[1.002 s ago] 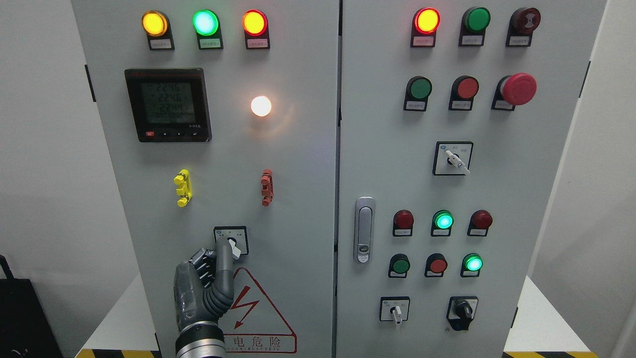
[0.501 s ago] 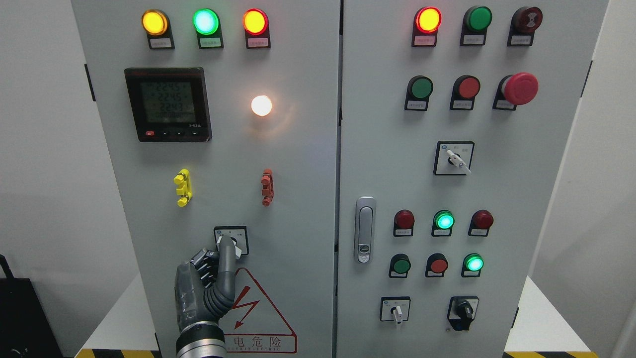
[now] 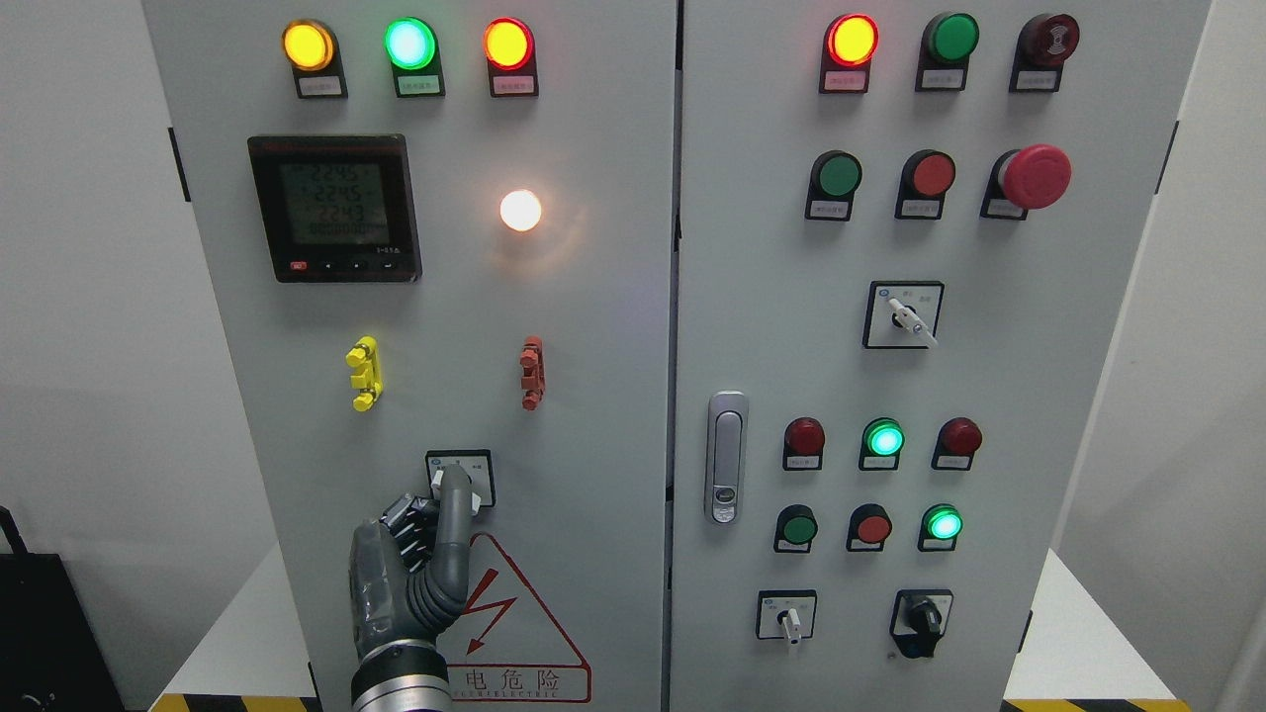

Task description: Turn on light switch 1

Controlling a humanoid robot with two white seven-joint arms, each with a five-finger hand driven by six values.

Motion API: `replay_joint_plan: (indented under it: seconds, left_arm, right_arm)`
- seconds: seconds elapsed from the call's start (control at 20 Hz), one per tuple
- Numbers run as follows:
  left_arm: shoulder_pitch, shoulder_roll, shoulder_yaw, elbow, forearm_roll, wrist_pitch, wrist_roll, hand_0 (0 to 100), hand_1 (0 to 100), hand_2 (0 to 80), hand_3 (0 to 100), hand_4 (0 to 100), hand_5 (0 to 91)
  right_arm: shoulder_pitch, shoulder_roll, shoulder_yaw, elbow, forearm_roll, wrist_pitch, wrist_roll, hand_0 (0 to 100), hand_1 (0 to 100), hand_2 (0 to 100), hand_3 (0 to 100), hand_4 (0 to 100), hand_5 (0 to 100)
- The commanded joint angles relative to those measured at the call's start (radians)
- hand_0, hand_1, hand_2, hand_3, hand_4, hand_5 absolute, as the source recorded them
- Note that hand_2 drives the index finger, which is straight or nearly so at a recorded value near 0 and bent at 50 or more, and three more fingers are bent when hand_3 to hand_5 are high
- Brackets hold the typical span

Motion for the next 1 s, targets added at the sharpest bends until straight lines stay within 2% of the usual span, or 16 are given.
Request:
replay_joint_plan:
  seconds: [0.0, 0.2, 0.5, 0.6, 0.75, 0.95]
  left_arm:
    - [0.025, 0.011, 0.0, -0.005, 0.0, -0.009, -0.004, 24, 29, 70.4, 94, 91, 78.9]
    - [0.051, 0.011, -0.004, -0.008, -0.003, -0.058, -0.004, 24, 29, 70.9, 94, 92, 79.3]
    - [0.166, 0.057, -0.004, -0.009, -0.006, -0.213, -0.019, 24, 29, 72.3, 96, 92, 79.5]
    - [0.236, 0.072, 0.008, -0.008, -0.008, -0.326, -0.06, 24, 28, 73.1, 97, 93, 79.5]
    - [0.368, 0.107, 0.041, 0.0, -0.009, -0.432, -0.109, 23, 28, 73.5, 98, 94, 80.1]
    - [0.63, 0.156, 0.109, 0.075, -0.006, -0.679, -0.174, 23, 27, 70.8, 98, 96, 83.3]
  right_arm:
    - [0.0, 0.0, 0.0, 0.0, 0.0, -0.001, 0.001, 5, 0, 0, 0, 0, 0]
    - [0.0, 0.0, 0.0, 0.0, 0.0, -0.001, 0.001, 5, 0, 0, 0, 0, 0]
    - [0.0, 0.0, 0.0, 0.0, 0.0, -0.001, 0.001, 5, 0, 0, 0, 0, 0]
    - [0.0, 0.0, 0.0, 0.0, 0.0, -0.001, 0.001, 5, 0, 0, 0, 0, 0]
    - [0.0, 0.0, 0.0, 0.0, 0.0, -0.001, 0.001, 5, 0, 0, 0, 0, 0]
    - [0.0, 0.0, 0.0, -0.002, 0.0, -0.001, -0.001, 5, 0, 0, 0, 0, 0]
